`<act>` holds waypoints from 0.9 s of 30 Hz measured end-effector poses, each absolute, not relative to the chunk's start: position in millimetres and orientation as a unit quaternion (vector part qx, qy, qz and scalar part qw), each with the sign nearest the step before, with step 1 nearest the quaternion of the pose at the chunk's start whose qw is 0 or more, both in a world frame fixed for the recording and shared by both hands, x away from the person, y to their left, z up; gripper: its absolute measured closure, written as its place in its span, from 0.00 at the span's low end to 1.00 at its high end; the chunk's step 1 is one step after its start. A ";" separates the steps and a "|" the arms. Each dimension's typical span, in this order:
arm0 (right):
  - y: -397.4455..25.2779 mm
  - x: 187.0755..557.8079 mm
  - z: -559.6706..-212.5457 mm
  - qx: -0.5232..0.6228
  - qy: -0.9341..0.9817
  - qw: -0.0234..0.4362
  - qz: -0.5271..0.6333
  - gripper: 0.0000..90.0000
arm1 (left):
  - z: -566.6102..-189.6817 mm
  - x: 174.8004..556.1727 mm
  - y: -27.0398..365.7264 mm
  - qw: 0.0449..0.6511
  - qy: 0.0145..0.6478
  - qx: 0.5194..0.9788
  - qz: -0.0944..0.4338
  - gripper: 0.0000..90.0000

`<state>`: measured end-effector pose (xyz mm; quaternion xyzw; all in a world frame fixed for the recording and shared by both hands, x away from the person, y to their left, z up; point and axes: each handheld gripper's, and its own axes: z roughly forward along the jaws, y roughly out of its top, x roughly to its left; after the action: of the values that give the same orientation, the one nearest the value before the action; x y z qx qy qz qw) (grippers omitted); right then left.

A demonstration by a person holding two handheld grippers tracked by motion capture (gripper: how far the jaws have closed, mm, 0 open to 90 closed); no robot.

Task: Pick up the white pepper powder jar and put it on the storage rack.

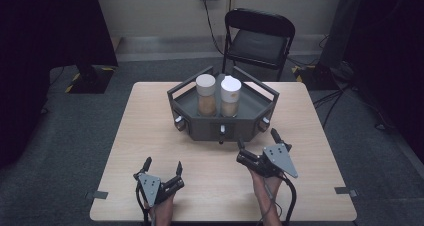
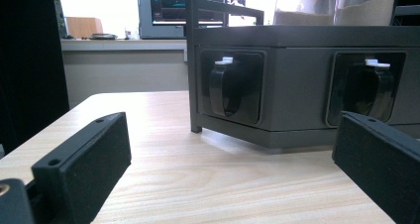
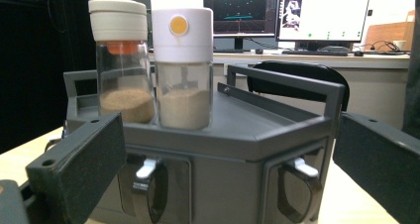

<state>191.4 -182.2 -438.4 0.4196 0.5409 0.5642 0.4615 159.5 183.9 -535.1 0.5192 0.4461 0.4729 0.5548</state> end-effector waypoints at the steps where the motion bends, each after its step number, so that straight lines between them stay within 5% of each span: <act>1: -182.5 190.6 -439.9 0.419 0.541 0.463 0.564 0.00 | -535.2 159.5 183.9 0.555 0.446 0.519 0.473 0.01; 27: -193.8 159.9 -486.4 0.413 0.546 0.468 0.559 0.00 | -535.1 159.5 183.9 0.555 0.446 0.519 0.473 0.01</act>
<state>159.9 -193.8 -486.4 0.4133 0.5459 0.5586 0.4681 159.5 183.9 -535.1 0.5192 0.4460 0.4729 0.5548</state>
